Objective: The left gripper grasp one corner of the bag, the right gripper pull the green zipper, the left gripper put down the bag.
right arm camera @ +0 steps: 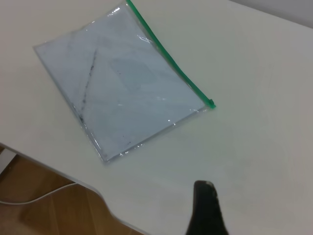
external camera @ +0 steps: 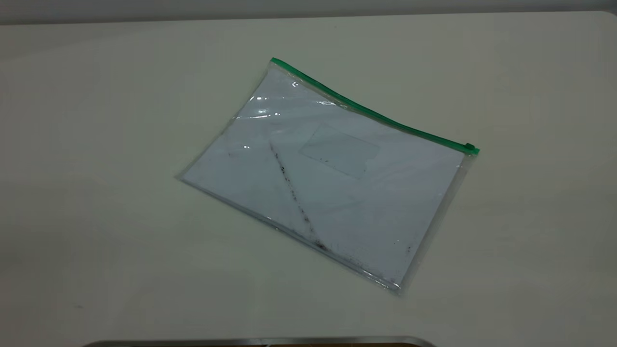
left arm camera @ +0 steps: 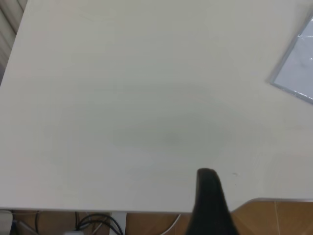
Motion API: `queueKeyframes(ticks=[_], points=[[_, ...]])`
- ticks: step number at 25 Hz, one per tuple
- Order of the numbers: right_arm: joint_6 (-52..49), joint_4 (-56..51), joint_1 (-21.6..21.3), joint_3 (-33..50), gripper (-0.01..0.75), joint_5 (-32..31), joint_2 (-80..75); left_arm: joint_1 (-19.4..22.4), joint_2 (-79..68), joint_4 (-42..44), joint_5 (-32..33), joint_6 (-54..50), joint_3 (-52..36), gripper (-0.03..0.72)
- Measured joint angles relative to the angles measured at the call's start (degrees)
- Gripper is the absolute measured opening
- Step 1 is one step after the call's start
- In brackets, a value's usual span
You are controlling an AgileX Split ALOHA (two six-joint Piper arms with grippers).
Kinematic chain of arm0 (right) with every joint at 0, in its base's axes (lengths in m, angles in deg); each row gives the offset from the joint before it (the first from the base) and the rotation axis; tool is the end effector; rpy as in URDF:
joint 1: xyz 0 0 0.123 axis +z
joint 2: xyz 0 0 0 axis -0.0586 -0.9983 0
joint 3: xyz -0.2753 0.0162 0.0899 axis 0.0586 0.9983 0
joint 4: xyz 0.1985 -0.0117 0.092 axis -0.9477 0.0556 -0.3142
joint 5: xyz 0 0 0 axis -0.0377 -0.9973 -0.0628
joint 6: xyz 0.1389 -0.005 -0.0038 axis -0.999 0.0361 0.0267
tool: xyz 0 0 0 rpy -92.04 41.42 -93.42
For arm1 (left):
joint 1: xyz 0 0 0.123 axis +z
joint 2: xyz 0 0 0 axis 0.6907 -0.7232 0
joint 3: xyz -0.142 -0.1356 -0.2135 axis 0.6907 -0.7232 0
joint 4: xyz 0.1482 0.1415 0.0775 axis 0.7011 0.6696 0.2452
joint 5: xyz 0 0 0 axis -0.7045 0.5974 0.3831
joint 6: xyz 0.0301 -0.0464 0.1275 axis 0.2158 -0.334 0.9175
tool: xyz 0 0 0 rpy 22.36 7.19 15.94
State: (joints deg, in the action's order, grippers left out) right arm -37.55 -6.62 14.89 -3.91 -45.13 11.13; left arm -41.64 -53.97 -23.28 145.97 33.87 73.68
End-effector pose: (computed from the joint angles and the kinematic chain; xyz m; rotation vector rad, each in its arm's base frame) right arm -0.0071 0.0218 0.2271 -0.4939 2.0560 0.1882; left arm -0.0021 -0.0002 0.2269 -0.0375 2.1089 0.0212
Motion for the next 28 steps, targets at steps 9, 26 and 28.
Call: queueKeyframes(ticks=[9,26,28], points=[[0.0,0.0,0.0,0.0,0.576,0.0,0.0,0.0,0.0,0.0,0.0,0.0,0.0,0.59],[-1.5,1.6,-14.8,0.0,0.576,0.0,0.1,0.0,0.0,0.0,0.1,0.0,0.0,0.59],[-3.2,3.4,-14.9,0.0,0.576,0.0,0.1,0.0,0.0,0.0,0.1,0.0,0.0,0.59]])
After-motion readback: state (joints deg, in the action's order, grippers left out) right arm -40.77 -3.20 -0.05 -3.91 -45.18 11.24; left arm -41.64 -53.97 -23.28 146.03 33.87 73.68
